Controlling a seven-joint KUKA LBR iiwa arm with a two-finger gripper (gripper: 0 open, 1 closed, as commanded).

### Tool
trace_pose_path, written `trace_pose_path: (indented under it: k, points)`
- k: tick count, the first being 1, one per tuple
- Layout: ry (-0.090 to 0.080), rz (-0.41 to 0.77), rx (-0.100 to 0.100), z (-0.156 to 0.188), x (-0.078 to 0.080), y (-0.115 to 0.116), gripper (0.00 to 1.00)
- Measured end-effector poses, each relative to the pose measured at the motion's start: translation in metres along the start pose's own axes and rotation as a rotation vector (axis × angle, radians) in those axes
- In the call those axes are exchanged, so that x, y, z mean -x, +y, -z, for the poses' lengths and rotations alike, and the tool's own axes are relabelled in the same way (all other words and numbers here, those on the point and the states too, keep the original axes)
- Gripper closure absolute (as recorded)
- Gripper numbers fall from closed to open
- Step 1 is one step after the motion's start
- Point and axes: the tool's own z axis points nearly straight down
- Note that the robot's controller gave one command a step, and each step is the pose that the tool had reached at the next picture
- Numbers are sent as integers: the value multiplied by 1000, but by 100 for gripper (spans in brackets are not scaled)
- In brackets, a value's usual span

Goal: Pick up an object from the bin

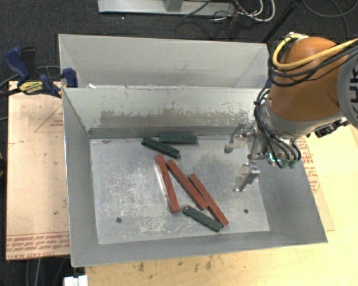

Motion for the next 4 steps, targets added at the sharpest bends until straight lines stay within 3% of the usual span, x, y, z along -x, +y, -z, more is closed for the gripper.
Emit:
trace_pose_path:
  k: [1,2,3,4]
  points:
    - [-8,1,-1,4,1,0,0]
    - [-11,-94,0,-50,-10,18,0]
    - [-6,-63,0,-73,-22,74,0]
    - [-6,-233,1,-74,-32,47,0]
